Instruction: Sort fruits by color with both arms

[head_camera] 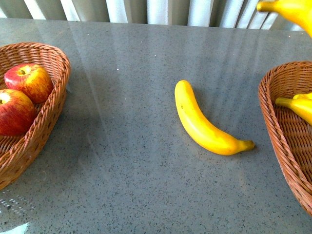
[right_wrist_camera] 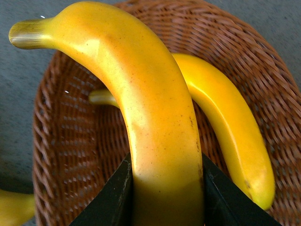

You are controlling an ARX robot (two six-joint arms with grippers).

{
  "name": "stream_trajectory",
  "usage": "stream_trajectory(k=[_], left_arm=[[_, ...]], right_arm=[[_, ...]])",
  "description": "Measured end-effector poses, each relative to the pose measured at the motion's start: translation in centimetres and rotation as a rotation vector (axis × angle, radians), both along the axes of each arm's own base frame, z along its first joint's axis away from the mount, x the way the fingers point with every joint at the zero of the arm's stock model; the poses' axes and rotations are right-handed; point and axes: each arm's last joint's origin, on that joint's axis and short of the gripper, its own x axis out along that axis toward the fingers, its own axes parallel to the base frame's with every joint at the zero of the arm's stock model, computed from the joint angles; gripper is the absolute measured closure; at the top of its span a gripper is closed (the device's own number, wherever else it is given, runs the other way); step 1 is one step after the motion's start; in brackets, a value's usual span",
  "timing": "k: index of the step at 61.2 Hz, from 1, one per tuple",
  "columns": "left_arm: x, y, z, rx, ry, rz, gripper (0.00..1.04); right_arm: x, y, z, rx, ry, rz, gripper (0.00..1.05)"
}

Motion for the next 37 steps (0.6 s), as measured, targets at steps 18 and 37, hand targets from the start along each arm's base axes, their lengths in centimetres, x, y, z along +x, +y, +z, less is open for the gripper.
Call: stream_trajectory(k=[18, 37], left_arm=[[0.0, 0.0, 0.0, 0.000, 0.000, 0.000, 0.09], [0.0, 0.0, 0.0, 0.000, 0.000, 0.000, 0.09]], right_arm=[[-1.3, 0.1, -1.0, -0.083, 0.047, -0.070, 0.63], [-0.5, 1.2, 2.0, -0.144, -0.034, -0.033, 0.08]])
